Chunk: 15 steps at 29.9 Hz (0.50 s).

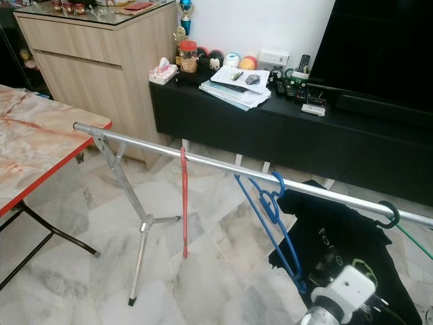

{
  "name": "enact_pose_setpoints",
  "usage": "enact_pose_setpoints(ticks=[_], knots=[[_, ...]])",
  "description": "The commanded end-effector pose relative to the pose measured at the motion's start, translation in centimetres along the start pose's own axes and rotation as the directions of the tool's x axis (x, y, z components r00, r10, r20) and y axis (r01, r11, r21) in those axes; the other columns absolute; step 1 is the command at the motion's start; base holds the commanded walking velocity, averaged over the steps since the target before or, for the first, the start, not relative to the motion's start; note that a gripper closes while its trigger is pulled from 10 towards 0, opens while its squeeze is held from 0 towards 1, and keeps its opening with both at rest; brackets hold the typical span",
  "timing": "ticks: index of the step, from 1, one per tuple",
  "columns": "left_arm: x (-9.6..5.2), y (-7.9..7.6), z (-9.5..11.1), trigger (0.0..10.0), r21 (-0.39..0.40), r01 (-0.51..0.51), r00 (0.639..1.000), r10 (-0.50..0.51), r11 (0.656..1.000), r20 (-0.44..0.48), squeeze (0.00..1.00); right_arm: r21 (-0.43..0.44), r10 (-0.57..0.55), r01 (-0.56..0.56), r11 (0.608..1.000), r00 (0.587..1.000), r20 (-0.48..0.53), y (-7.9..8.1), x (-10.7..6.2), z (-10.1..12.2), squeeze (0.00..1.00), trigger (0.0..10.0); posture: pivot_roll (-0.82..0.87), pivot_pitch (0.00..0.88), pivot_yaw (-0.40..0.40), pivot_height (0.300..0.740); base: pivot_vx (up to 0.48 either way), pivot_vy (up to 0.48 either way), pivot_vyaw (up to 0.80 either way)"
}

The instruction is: Hang hanger

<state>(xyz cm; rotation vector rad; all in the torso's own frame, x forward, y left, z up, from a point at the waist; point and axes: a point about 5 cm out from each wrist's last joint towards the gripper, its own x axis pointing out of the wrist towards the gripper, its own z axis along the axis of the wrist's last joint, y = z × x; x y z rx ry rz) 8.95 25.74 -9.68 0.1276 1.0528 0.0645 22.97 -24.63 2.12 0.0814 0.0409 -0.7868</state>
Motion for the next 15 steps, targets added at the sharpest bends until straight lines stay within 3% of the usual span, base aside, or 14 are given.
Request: enact_pose_setpoints(ticks=[1, 2, 3, 4, 5, 9, 12, 13, 14, 15], knots=[[-0.2, -0.1, -0.8, 10.0, 0.018, 0.009, 1.0, -0.008, 1.0, -0.029, 0.0, -0.041, -0.053, 0.052, 0.998, 0.999, -0.01, -1.4, 0.3, -0.1, 0.92, 10.0, -0.04, 0.059, -0.04, 0.74, 0.0, 0.0, 0.0], [-0.2, -0.1, -0.8, 10.0, 0.017, 0.009, 1.0, -0.009, 1.0, -0.029, 0.0, -0.057, -0.071, 0.07, 0.996, 0.997, -0.012, -1.8, 0.3, -0.1, 0.81, 10.0, -0.04, 0.058, -0.04, 0.74, 0.0, 0.0, 0.0], [-0.2, -0.1, -0.7, 10.0, 0.018, 0.01, 1.0, -0.009, 1.0, -0.028, 0.0, -0.097, -0.12, 0.116, 0.989, 0.992, -0.04, -2.6, 0.3, -0.5, 0.36, 10.0, -0.04, 0.058, -0.041, 0.74, 0.0, 0.0, 0.0], [-0.2, -0.1, -0.7, 10.0, 0.018, 0.01, 1.0, -0.009, 1.0, -0.028, 0.0, -0.097, -0.12, 0.116, 0.989, 0.992, -0.04, -2.6, 0.3, -0.5, 0.36, 10.0, -0.04, 0.058, -0.041, 0.74, 0.0, 0.0, 0.0], [-0.2, -0.1, -0.7, 10.0, 0.019, 0.01, 1.0, -0.009, 1.0, -0.027, 0.0, -0.108, -0.168, 0.157, 0.982, 0.981, -0.097, -3.2, 0.2, -1.2, 0.0, 10.0, -0.04, 0.058, -0.041, 0.74, 0.0, 0.0, 0.0], [-0.2, -0.2, -0.7, 10.0, 0.018, 0.01, 1.0, -0.009, 1.0, -0.027, 0.0, -0.093, -0.199, 0.179, 0.979, 0.931, -0.305, -3.3, -0.9, -3.8, 0.0, 10.0, -0.04, 0.059, -0.043, 0.74, 0.0, 0.0, 0.0], [-0.2, -0.2, -0.7, 10.0, 0.016, 0.009, 1.0, -0.009, 1.0, -0.026, 0.0, -0.133, -0.193, 0.156, 0.979, 0.917, -0.35, -3.3, -1.2, -4.6, 0.0, 10.0, -0.04, 0.059, -0.046, 0.74, 0.0, 0.0, 0.0], [-0.2, -0.2, -0.7, 10.0, 0.015, 0.008, 1.0, -0.008, 1.0, -0.026, 0.0, -0.179, -0.159, 0.089, 0.98, 0.889, -0.429, -2.9, -1.6, -5.8, 0.0, 10.0, -0.05, 0.062, -0.045, 0.74, 0.0, 0.0, 0.0], [-0.2, -0.2, -0.7, 10.0, 0.015, 0.008, 1.0, -0.008, 1.0, -0.026, 0.0, -0.179, -0.159, 0.089, 0.98, 0.889, -0.429, -2.9, -1.6, -5.8, 0.0, 10.0, -0.05, 0.062, -0.045, 0.74, 0.0, 0.0, 0.0], [-0.2, -0.2, -0.7, 10.0, 0.014, 0.008, 1.0, -0.008, 1.0, -0.026, 0.0, -0.195, -0.149, 0.055, 0.979, 0.849, -0.507, -2.8, -2.2, -6.8, 0.0, 10.0, -0.05, 0.063, -0.046, 0.74, 0.0, 0.0, 0.0]])
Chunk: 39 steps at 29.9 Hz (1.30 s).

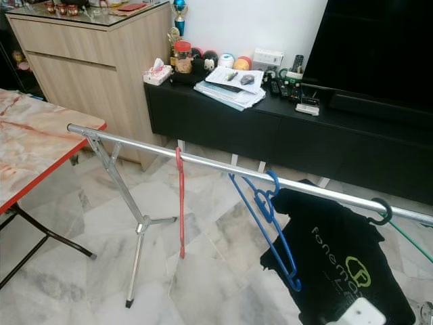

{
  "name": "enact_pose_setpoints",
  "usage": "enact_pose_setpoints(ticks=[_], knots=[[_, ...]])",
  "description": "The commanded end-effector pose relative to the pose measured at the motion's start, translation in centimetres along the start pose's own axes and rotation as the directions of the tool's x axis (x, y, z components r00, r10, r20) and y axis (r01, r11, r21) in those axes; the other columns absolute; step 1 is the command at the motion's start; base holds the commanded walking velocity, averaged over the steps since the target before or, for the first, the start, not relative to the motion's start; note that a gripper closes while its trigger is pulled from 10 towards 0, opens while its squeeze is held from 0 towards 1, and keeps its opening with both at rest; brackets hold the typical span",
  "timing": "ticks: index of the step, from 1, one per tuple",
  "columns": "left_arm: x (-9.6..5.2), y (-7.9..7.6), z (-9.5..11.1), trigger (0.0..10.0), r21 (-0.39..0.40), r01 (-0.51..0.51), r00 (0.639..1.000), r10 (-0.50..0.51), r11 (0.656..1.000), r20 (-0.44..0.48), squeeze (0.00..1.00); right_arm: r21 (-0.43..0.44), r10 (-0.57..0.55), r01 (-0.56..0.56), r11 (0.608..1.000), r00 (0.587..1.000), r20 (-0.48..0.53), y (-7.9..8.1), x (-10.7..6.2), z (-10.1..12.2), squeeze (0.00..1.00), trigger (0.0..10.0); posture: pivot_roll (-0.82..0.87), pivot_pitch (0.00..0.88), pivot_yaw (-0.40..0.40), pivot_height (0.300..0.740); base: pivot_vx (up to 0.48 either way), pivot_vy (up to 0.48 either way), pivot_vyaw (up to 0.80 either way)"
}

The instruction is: Hang hanger

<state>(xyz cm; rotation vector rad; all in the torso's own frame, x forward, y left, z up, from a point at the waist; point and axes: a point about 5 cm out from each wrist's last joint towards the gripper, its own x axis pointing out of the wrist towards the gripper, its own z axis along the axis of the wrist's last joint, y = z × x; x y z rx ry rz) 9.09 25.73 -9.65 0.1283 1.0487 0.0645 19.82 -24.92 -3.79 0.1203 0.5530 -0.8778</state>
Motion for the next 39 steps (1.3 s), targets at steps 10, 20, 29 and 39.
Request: enact_pose_setpoints(ticks=[10, 20, 29, 39], knots=[[-0.2, -0.2, -0.7, 10.0, 0.028, 0.014, 0.999, -0.013, 1.0, -0.032, 0.0, -0.155, 0.294, -0.383, 0.91, 0.864, -0.409, 2.3, -1.6, -5.5, 0.0, 10.0, -0.07, 0.072, -0.037, 0.74, 0.0, 0.0, 0.0], [-0.1, -0.1, -0.6, 10.0, 0.025, 0.006, 0.999, -0.005, 1.0, -0.031, 0.0, -0.286, 0.506, -0.698, 0.656, 0.689, -0.519, 3.8, -4.0, -8.0, 0.0, 10.0, -0.05, 0.07, -0.022, 0.74, 0.0, 0.0, 0.0], [-0.1, 0.0, -0.6, 10.0, 0.019, -0.001, 1.0, 0.001, 1.0, -0.031, 0.0, -0.302, 0.549, -0.71, 0.636, 0.691, -0.47, 5.9, -4.3, -6.9, 0.0, 10.0, -0.05, 0.074, -0.013, 0.74, 0.0, 0.0, 0.0], [-0.1, 0.1, -0.6, 10.0, 0.02, -0.001, 0.999, 0.001, 1.0, -0.032, 0.0, -0.318, 0.524, -0.705, 0.634, 0.694, -0.494, 6.0, -4.4, -7.0, 0.0, 10.0, -0.05, 0.077, -0.01, 0.74, 0.0, 0.0, -0.63]])
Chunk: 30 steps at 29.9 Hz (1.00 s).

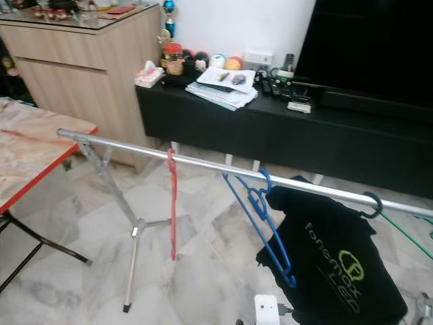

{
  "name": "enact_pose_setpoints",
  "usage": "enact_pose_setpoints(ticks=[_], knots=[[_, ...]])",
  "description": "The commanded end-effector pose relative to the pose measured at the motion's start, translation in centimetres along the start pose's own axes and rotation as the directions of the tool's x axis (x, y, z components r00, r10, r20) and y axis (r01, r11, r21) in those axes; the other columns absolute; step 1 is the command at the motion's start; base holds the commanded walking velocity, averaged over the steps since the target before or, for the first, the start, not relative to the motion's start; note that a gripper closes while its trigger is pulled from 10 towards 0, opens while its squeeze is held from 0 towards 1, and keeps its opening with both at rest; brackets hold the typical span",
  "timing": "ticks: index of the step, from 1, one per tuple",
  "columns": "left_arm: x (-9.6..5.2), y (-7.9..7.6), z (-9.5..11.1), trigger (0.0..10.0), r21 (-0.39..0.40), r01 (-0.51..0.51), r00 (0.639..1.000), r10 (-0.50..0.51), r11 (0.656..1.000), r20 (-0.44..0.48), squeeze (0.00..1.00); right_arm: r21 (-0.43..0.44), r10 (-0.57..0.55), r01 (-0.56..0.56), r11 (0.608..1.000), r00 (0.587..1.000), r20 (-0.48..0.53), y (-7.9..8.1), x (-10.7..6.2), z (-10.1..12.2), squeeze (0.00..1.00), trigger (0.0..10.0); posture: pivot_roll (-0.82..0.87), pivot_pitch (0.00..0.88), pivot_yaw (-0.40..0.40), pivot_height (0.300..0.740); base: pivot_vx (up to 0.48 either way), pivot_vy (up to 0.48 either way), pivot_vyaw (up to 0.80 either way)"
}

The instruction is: Hang hanger

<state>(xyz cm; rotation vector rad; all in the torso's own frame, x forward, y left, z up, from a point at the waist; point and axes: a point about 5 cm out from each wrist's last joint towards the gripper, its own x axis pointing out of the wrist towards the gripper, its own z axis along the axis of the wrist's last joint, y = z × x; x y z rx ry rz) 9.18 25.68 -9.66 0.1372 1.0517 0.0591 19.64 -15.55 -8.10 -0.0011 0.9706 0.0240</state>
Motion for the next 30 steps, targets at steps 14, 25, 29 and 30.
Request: enact_pose_setpoints(ticks=[14, 25, 29, 30], knots=[[-0.18, 0.14, -0.65, 10.0, 0.056, 0.003, 0.999, -0.001, 0.998, -0.035, 0.0, 0.012, -0.002, 0.002, 1.0, 1.0, -0.022, -0.24, -0.04, -0.38, 0.0, 10.0, -0.05, 0.076, -0.011, 0.74, 0.0, -0.028, -0.79], [-0.2, 0.11, -0.77, 10.0, 0.031, -0.001, 0.999, 0.002, 1.0, -0.038, 0.0, 0.016, -0.024, 0.024, 1.0, 0.999, -0.023, -0.94, -0.11, -0.53, 0.0, 10.0, -0.05, 0.067, -0.011, 0.74, 0.0, -0.108, -0.79], [-0.2, 0.08, -0.78, 10.0, 0.028, -0.001, 0.999, 0.002, 1.0, -0.038, 0.0, 0.024, -0.03, 0.031, 0.999, 0.999, -0.024, -0.91, -0.12, -0.61, 0.0, 10.0, -0.05, 0.062, -0.01, 0.74, 0.0, 0.0, -0.79], [-0.2, 0.08, -0.78, 10.0, 0.028, -0.001, 0.999, 0.003, 1.0, -0.038, 0.0, 0.025, -0.031, 0.031, 0.999, 0.999, -0.024, -0.89, -0.12, -0.61, 0.0, 10.0, -0.05, 0.062, -0.01, 0.74, 0.0, 0.0, -0.79]])
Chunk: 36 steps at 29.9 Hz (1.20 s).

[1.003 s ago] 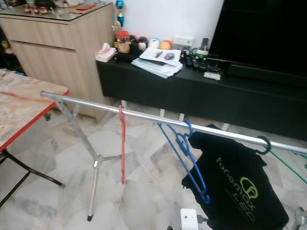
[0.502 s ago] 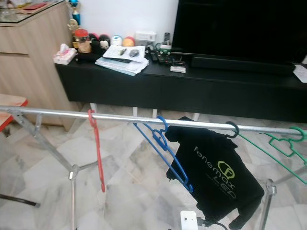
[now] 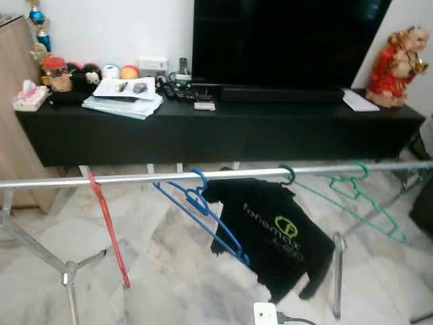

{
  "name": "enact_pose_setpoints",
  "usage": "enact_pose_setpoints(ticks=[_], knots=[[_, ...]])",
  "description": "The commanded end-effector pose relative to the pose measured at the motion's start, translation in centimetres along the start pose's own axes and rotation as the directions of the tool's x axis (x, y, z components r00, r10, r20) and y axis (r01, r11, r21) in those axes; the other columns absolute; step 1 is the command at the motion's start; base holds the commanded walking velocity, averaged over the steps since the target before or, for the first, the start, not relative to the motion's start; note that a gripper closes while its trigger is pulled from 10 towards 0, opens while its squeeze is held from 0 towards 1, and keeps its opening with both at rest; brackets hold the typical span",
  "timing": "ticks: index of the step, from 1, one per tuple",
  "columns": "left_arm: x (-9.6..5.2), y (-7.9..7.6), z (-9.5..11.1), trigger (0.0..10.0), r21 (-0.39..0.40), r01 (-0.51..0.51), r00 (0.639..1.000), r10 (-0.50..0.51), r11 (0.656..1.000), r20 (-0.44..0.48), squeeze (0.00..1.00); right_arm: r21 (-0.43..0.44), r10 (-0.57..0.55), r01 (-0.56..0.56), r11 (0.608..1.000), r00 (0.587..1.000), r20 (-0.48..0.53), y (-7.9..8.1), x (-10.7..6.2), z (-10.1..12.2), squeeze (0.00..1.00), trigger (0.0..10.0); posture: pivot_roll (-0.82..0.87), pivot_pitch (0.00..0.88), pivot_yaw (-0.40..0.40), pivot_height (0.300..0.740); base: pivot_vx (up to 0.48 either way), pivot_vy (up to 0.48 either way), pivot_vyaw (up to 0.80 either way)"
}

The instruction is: Hang hanger

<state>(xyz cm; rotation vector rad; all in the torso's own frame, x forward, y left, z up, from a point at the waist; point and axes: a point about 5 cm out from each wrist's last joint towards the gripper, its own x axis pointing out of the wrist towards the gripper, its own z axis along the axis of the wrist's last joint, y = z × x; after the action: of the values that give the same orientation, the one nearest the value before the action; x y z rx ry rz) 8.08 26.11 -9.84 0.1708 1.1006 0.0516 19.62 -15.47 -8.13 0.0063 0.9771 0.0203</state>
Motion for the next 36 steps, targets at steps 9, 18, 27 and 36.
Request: enact_pose_setpoints(ticks=[9, 18, 27, 36], knots=[[0.13, -0.27, 0.38, 10.0, -0.006, 0.008, 1.0, -0.008, 1.0, 0.015, 0.0, 0.032, -0.038, 0.038, 0.999, 0.999, -0.011, -0.95, -0.14, -0.62, 0.0, 10.0, -0.05, 0.064, -0.007, 0.74, 0.0, 0.0, -0.78], [0.15, -0.15, 0.53, 10.0, 0.025, 0.011, 1.0, -0.011, 1.0, 0.015, 0.0, 0.069, -0.06, 0.06, 0.996, 0.998, 0.004, -1.27, -0.31, -1.24, 0.0, 10.0, -0.05, 0.075, -0.001, 0.74, 0.0, -0.055, -0.09], [0.16, -0.16, 0.57, 10.0, 0.024, 0.013, 1.0, -0.014, 1.0, 0.017, 0.0, 0.073, -0.067, 0.066, 0.995, 0.998, 0.004, -1.26, -0.3, -1.24, 0.0, 10.0, -0.05, 0.081, 0.0, 0.74, 0.0, -0.25, 0.0], [0.16, -0.17, 0.58, 10.0, 0.027, 0.016, 1.0, -0.017, 0.999, 0.018, 0.0, 0.07, -0.069, 0.068, 0.995, 0.998, 0.006, -1.25, -0.31, -1.24, 0.0, 10.0, -0.06, 0.086, 0.0, 0.74, 0.0, -0.28, 0.0]])
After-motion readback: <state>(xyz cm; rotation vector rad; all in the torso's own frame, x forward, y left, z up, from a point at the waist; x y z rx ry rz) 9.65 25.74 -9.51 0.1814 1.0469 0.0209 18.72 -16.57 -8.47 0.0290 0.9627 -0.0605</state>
